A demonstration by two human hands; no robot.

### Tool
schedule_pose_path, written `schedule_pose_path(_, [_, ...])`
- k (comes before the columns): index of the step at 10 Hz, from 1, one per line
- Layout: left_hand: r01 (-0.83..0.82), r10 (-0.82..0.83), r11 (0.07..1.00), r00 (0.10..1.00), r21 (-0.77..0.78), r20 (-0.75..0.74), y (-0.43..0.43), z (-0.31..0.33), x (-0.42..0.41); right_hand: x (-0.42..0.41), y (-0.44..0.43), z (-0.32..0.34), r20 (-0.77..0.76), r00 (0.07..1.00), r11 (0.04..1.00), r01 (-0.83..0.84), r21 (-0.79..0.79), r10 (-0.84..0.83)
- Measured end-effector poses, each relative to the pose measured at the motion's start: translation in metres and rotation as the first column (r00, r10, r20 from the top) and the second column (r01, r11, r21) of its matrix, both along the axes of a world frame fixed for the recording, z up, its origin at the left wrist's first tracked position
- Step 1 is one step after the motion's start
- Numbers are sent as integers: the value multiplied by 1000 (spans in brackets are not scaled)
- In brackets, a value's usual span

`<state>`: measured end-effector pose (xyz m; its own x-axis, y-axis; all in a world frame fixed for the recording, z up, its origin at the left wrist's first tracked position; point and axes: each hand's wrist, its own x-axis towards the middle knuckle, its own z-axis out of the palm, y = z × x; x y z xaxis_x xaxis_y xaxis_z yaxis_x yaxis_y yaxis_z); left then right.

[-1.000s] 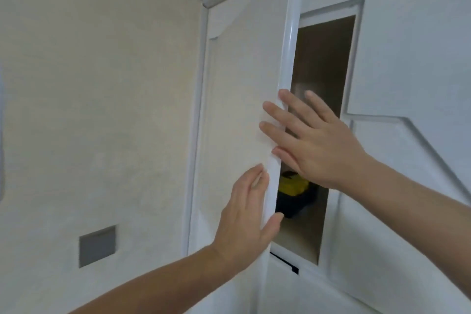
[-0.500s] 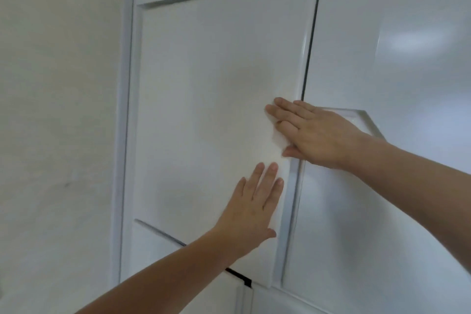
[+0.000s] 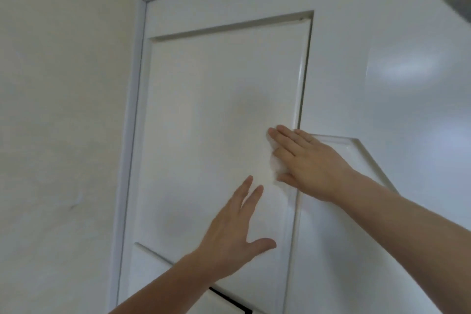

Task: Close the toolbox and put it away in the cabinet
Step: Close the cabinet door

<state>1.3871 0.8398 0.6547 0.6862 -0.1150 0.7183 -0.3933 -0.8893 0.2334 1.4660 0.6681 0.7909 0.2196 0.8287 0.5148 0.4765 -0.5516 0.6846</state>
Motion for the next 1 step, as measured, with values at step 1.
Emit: schedule_pose_path(1, [248,-210,884,968,-395,137,15,36,-73,-30,-21,-6,-118,947,908,-245,339,299])
